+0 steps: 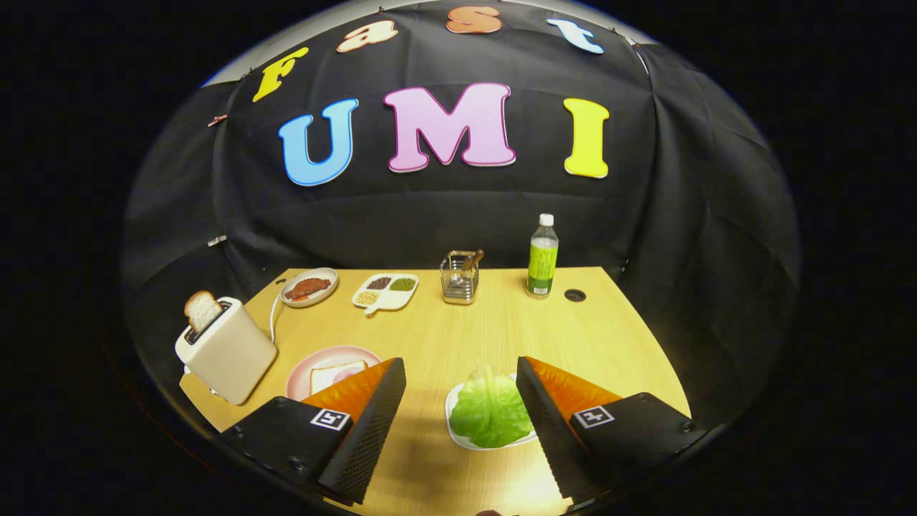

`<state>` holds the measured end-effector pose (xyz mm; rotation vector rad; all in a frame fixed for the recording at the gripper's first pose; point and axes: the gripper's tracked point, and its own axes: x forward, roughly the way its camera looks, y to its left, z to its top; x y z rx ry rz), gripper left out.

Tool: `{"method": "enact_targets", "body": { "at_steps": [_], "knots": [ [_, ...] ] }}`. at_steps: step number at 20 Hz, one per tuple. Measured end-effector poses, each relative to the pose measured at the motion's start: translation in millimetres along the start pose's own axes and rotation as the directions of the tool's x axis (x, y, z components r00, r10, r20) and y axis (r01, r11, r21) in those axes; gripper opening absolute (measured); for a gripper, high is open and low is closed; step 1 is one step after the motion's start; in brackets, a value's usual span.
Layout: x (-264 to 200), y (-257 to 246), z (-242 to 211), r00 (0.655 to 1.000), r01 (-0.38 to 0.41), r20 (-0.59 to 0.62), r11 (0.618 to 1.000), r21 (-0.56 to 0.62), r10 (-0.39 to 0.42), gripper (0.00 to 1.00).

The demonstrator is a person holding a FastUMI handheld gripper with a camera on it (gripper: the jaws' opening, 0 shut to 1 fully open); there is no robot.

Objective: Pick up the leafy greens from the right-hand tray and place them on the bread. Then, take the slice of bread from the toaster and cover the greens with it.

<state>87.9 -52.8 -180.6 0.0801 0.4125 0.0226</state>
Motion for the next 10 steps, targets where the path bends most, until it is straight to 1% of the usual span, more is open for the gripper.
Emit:
{"method": "enact_targets", "body": {
  "at_steps": [3, 10],
  "knots": [
    [25, -10, -32, 0.997, -0.004, -0.076, 1.000, 0.010, 0.005, 0.97],
    [75, -28, -82, 0.979, -0.016, -0.202, 1.000, -0.020, 0.012, 0.97]
  ]
}}
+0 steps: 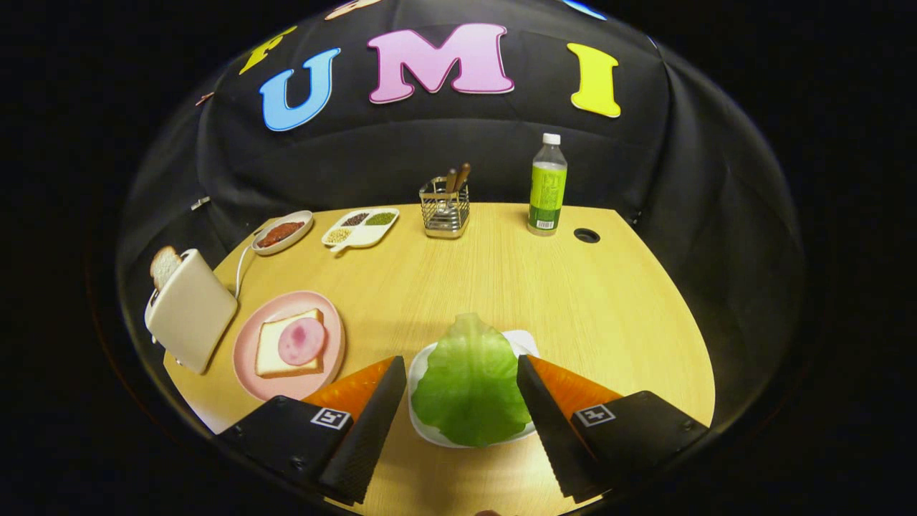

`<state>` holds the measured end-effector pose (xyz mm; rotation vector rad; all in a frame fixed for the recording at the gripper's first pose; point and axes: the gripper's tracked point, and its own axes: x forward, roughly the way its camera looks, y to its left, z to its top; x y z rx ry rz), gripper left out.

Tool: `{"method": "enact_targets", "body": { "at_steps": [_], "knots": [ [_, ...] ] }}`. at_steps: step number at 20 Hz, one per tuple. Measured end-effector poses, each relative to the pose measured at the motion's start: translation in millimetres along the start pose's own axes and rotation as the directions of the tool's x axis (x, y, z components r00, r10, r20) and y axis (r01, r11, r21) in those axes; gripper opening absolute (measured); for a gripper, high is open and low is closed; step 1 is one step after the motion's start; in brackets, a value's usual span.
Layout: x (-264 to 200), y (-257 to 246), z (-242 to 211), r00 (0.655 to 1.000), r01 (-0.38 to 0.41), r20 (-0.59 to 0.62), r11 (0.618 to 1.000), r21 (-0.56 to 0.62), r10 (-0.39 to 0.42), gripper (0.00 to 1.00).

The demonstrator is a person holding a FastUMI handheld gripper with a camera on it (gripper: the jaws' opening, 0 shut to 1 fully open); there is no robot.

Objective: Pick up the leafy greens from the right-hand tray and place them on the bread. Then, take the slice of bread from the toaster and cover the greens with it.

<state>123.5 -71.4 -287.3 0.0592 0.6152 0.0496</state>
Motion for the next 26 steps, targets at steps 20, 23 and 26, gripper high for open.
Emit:
{"method": "enact_targets", "body": {
  "at_steps": [20, 23, 26],
  "knots": [
    [45, -24, -51, 0.989, 0.028, -0.146, 0.999, -0.041, -0.034, 0.92],
    [46, -30, -49, 0.985, 0.038, -0.165, 0.999, -0.032, -0.043, 0.65],
    [46, -36, -51, 0.983, 0.043, -0.176, 0.999, -0.033, -0.049, 0.41]
  ]
}}
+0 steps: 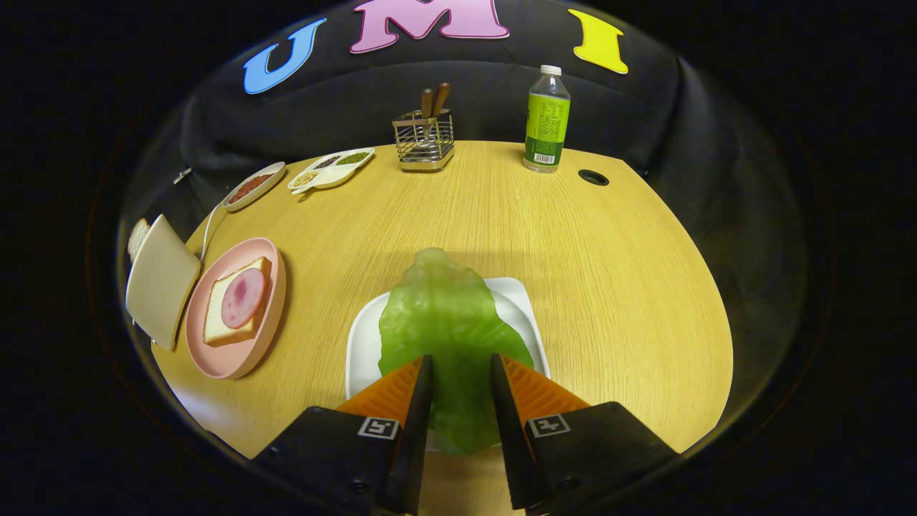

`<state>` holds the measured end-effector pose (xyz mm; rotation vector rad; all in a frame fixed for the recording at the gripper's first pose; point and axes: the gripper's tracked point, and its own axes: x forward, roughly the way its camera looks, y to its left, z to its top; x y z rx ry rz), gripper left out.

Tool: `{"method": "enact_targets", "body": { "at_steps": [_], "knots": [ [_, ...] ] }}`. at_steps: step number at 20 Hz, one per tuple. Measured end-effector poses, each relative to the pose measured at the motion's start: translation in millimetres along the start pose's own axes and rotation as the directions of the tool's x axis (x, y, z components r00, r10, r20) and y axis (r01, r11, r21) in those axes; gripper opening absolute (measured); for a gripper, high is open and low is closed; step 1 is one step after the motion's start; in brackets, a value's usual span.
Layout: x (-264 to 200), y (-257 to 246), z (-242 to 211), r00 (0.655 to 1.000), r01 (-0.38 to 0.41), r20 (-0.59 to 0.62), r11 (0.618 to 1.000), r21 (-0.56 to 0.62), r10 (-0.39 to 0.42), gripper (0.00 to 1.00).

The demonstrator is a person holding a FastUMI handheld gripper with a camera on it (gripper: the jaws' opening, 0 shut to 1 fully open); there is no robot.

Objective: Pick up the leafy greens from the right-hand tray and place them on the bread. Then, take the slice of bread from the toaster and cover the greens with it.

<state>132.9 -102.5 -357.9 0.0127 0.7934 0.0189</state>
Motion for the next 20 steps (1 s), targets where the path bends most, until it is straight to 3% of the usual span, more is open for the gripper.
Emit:
{"method": "enact_targets", "body": {
  "at_steps": [2, 5, 7, 12, 20],
  "knots": [
    [0, 3, 1, 1.000, -0.018, 0.000, 1.000, 0.013, 0.018, 0.23],
    [-3, 5, 0, 0.999, -0.039, -0.011, 0.999, 0.000, 0.039, 0.08],
    [-6, 10, -2, 0.997, -0.068, -0.027, 0.997, 0.029, 0.069, 0.06],
    [-33, 19, 25, 0.998, -0.052, 0.034, 0.999, 0.001, 0.052, 0.06],
    [-92, 93, 78, 0.988, -0.094, 0.120, 0.995, -0.043, 0.098, 0.06]
  ]
}}
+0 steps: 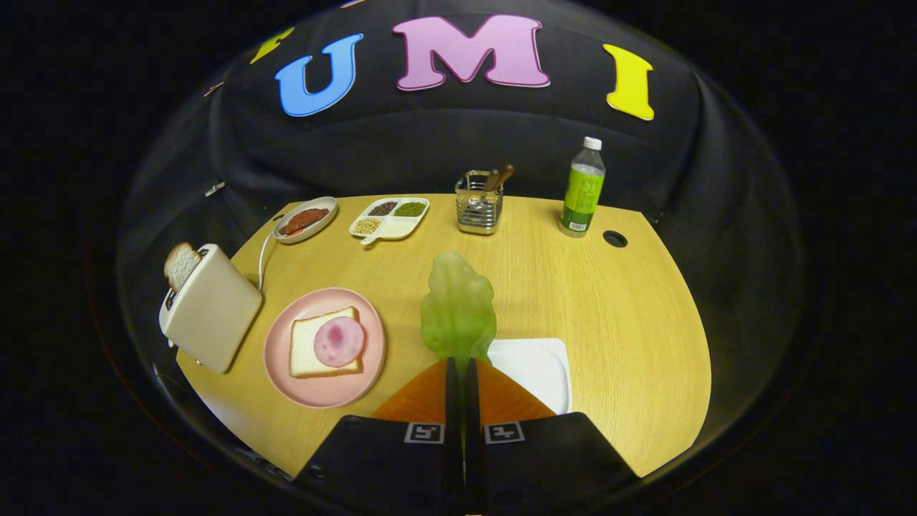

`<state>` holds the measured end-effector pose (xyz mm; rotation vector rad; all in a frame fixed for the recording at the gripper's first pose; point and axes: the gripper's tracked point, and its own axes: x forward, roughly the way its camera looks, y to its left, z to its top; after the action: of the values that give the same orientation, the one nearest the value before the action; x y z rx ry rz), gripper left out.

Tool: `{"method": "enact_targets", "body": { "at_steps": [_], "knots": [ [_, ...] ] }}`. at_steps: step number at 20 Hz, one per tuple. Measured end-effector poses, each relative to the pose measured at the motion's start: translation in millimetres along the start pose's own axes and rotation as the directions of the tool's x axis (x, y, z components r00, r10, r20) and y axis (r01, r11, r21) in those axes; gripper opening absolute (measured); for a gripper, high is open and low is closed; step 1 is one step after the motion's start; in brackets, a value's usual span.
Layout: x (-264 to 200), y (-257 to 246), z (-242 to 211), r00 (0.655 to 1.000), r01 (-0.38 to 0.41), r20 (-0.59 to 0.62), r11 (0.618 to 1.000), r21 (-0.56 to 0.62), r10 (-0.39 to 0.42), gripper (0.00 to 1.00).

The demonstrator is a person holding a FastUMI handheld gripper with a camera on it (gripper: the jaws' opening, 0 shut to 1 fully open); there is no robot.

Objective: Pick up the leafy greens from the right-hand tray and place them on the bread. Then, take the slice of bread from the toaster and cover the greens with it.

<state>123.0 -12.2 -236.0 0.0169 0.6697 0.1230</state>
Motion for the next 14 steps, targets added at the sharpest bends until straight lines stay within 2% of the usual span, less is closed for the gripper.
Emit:
{"method": "enact_targets", "body": {
  "at_steps": [6, 9, 14],
  "knots": [
    [-16, 78, 16, 0.999, -0.046, 0.008, 0.998, -0.036, 0.046, 0.06],
    [-13, 107, 16, 0.999, -0.053, -0.010, 0.995, -0.085, 0.053, 0.06],
    [3, 146, 7, 0.997, -0.073, -0.043, 0.993, -0.097, 0.069, 0.06]
  ]
}}
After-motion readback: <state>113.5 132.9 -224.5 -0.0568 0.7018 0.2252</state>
